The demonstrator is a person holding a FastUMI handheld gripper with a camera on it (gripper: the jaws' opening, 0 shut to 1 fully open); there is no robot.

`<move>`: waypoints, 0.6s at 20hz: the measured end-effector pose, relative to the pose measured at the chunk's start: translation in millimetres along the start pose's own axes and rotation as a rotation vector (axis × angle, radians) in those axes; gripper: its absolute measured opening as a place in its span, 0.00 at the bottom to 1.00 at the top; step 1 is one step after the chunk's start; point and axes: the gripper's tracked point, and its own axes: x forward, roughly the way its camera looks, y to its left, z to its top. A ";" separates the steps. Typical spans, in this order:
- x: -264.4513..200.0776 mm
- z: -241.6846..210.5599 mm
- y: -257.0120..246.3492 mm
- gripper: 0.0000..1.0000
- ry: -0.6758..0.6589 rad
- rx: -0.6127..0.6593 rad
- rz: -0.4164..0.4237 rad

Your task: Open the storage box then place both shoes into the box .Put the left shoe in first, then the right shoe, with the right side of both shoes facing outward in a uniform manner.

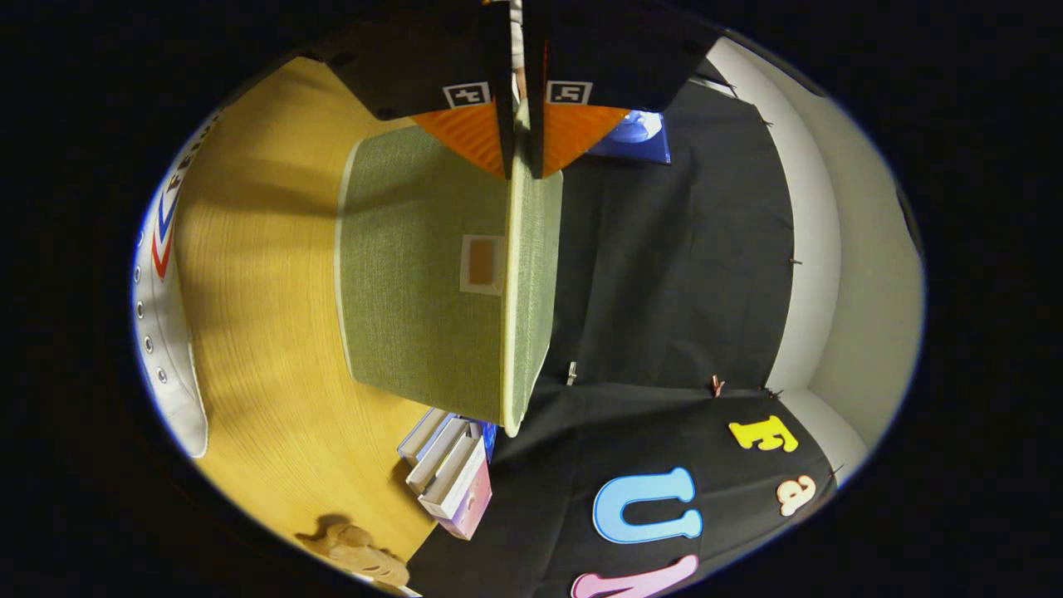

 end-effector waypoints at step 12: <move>3.3 14.3 76.1 0.05 0.009 -0.025 -0.079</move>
